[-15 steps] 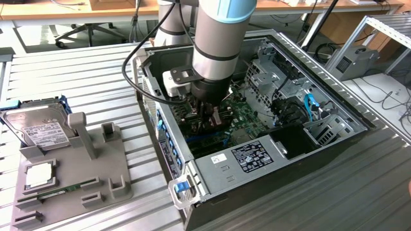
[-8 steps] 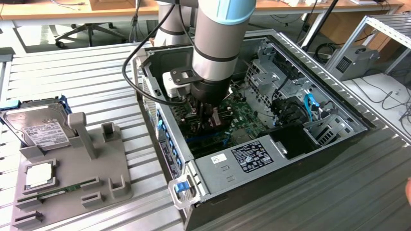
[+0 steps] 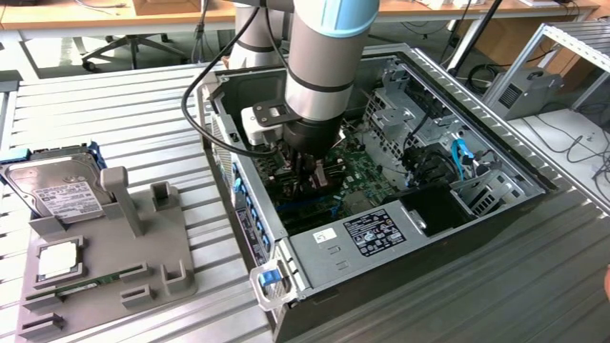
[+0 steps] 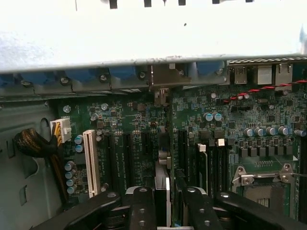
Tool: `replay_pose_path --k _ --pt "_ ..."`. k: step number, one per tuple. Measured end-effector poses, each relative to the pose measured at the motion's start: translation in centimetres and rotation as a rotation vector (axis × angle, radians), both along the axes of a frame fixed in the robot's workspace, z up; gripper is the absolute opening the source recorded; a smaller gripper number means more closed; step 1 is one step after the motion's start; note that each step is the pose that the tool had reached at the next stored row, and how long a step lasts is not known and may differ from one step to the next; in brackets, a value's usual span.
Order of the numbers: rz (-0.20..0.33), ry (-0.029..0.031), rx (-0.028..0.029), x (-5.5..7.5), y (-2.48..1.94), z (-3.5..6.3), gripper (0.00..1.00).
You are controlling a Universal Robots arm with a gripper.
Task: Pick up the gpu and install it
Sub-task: 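Insert the gpu into the slot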
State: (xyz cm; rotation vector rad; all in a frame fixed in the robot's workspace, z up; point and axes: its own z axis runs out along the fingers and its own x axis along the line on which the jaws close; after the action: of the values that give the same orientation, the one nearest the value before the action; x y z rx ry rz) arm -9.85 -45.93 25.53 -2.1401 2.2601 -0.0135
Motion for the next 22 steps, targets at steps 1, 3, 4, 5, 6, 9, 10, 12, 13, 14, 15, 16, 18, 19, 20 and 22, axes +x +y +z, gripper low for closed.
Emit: replay_pose_path --k 1,3,4,5,6,9,10,12,13,14,15,16,18,19,20,22 --pt "0.0 -0.0006 0.0003 0.0 0.0 0.03 0.27" --pt "0.0 -0.0021 0.0001 0.0 0.01 0.09 0.27" --pt "0.0 -0.0055 -0.0007 0.0 0.03 0.21 0.27" --pt "0.0 -0.0106 -0.0026 0.0 0.04 0.5 0.27" --pt "0.0 -0.0151 -0.0051 0.0 0.04 0.99 0.27" --pt "0.0 -0.0258 -0.0053 -0.1 0.06 1.85 0.27" --pt "0.0 -0.0261 -0.0053 -0.1 0.06 1.88 0.27" --pt "0.0 -0.0263 -0.0054 -0.1 0.06 1.95 0.27" --pt "0.0 -0.0263 -0.0055 -0.1 0.06 2.0 0.27" --pt "0.0 -0.0265 -0.0055 -0.1 0.06 2.04 0.27" --pt "0.0 -0.0266 -0.0054 -0.1 0.06 2.03 0.27" --pt "0.0 -0.0266 -0.0054 -0.1 0.06 2.03 0.27" --pt "0.0 -0.0265 -0.0058 -0.1 0.06 2.0 0.27" --pt "0.0 -0.0265 -0.0061 -0.1 0.06 1.97 0.27" --pt "0.0 -0.0265 -0.0063 -0.1 0.06 1.94 0.27" --pt "0.0 -0.0266 -0.0064 -0.1 0.06 1.85 0.27"
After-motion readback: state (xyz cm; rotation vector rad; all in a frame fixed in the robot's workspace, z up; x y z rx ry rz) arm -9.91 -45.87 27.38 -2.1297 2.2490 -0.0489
